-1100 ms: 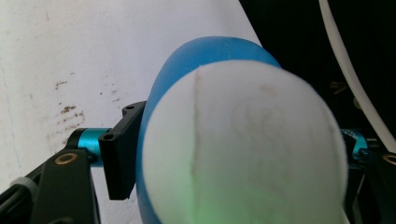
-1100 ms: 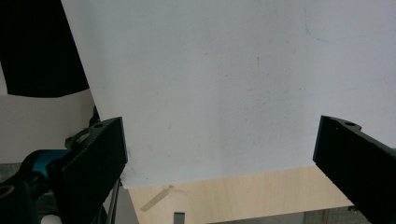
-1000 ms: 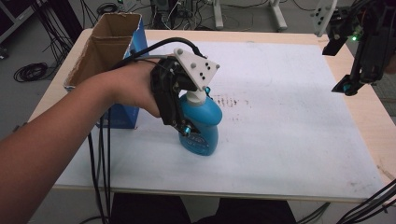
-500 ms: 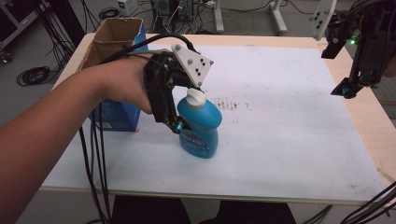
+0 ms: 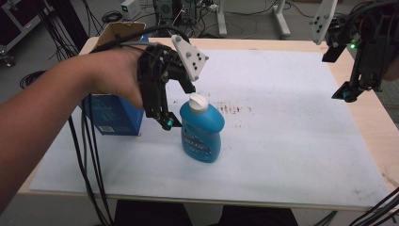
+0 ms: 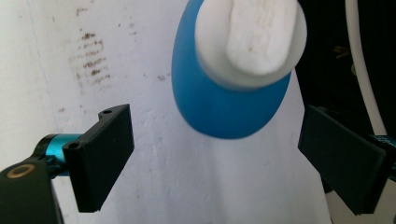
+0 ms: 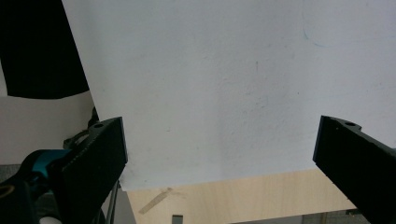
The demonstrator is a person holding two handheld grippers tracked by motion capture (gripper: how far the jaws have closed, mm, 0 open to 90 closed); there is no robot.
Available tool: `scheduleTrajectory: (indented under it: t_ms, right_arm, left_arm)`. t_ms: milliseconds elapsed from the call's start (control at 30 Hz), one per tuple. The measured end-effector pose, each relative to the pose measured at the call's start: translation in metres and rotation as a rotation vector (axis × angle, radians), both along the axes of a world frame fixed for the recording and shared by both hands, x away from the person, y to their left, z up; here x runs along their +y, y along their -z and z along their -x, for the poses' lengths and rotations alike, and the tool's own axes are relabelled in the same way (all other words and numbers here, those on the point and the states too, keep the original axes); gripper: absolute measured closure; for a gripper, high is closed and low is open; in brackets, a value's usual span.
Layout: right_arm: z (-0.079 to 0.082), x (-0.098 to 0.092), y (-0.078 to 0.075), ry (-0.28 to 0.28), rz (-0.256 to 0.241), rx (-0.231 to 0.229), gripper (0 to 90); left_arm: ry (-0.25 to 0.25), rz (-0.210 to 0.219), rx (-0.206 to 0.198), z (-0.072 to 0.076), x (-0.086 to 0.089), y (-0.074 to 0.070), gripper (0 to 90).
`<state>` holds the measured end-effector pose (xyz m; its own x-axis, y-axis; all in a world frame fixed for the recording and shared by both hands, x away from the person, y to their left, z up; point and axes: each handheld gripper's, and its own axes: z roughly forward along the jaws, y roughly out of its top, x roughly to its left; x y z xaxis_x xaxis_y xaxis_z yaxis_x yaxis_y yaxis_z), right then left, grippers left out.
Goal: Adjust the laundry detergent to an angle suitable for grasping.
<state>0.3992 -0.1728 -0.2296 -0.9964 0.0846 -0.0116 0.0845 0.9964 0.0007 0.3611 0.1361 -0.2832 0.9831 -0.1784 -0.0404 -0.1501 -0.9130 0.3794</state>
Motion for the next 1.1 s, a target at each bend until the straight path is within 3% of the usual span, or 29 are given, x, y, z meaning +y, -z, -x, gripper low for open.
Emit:
scheduleTrajectory:
  t_ms: [600, 1100]
  right_arm:
    - [-0.002, 0.003, 0.001, -0.003, -0.001, 0.002, 1.9]
    - [-0.003, 0.007, 0.004, -0.017, -0.001, 0.005, 1.9]
  left_arm:
    - [-0.066, -0.131, -0.024, -0.006, 0.013, -0.031, 5.1]
    - [-0.123, -0.23, -0.01, -0.028, 0.009, -0.051, 1.7]
